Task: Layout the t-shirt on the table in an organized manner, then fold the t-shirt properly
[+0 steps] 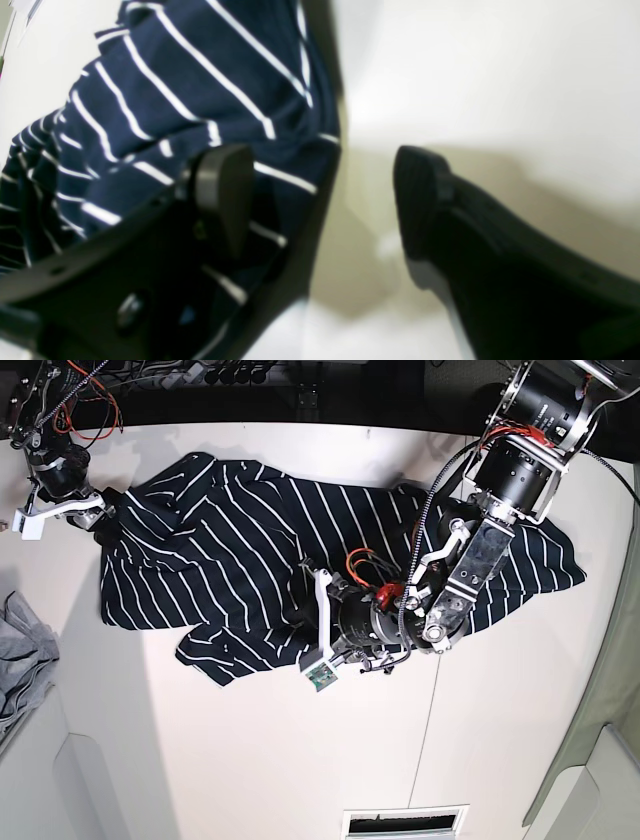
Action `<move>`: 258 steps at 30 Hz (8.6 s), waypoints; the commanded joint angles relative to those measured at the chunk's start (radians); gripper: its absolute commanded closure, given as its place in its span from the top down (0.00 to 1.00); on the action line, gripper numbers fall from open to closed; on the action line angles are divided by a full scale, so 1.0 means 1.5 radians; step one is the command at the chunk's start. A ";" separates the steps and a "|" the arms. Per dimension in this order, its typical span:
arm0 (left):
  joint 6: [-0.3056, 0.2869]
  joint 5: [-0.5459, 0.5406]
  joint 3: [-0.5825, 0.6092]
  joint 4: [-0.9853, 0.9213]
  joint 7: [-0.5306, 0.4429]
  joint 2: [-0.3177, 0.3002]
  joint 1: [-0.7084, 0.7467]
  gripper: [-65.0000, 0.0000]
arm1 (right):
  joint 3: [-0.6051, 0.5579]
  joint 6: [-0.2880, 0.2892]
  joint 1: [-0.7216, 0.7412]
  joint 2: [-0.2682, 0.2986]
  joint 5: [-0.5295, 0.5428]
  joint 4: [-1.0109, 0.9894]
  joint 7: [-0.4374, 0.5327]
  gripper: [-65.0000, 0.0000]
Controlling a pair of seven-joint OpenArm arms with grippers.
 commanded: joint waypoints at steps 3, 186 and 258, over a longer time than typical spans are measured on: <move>0.000 -0.002 -0.004 0.009 -0.010 0.024 -0.018 0.37 | 0.002 0.030 0.014 -0.003 0.039 0.010 0.015 0.66; 0.054 0.034 -0.003 -0.053 -0.024 0.047 -0.009 0.33 | -0.188 0.068 0.157 0.108 -0.069 -0.124 0.014 0.00; -0.056 -0.254 -0.601 0.117 0.046 -0.194 0.292 0.43 | -0.009 0.085 -0.060 0.112 0.153 0.113 -0.197 0.54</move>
